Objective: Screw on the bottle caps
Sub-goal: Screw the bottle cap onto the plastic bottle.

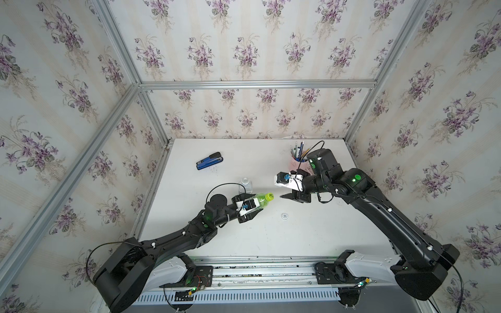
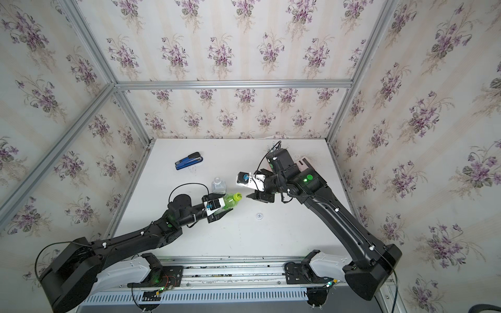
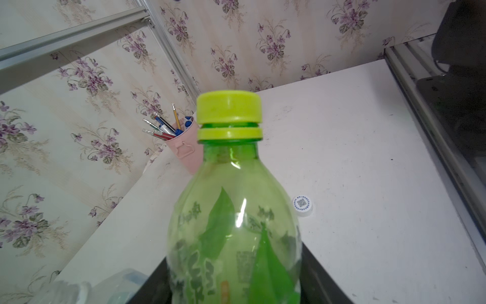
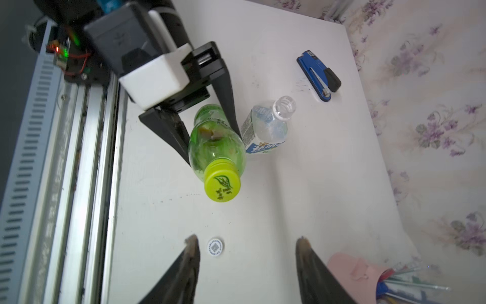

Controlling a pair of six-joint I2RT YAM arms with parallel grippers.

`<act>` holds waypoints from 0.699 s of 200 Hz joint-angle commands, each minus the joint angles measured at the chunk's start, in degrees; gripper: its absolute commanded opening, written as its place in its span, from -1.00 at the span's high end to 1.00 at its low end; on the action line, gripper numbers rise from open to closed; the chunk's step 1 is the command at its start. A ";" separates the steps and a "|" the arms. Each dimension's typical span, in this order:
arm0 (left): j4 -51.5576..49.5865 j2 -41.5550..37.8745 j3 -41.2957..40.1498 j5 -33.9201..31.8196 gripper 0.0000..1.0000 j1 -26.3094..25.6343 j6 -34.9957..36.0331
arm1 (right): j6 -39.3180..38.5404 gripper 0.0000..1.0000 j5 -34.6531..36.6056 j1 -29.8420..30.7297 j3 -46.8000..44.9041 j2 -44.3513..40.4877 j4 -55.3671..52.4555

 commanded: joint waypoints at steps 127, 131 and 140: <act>-1.03 1.85 1.69 5.39 -0.19 0.11 -1.69 | -24.83 0.08 19.37 12.52 -0.20 6.80 -0.67; -1.11 1.94 1.78 5.29 -0.20 0.15 -1.75 | -24.76 0.10 19.38 12.53 -0.20 6.90 -0.70; -1.22 2.01 1.92 5.02 -0.20 0.22 -1.96 | -24.36 0.15 19.39 12.55 -0.20 7.08 -0.51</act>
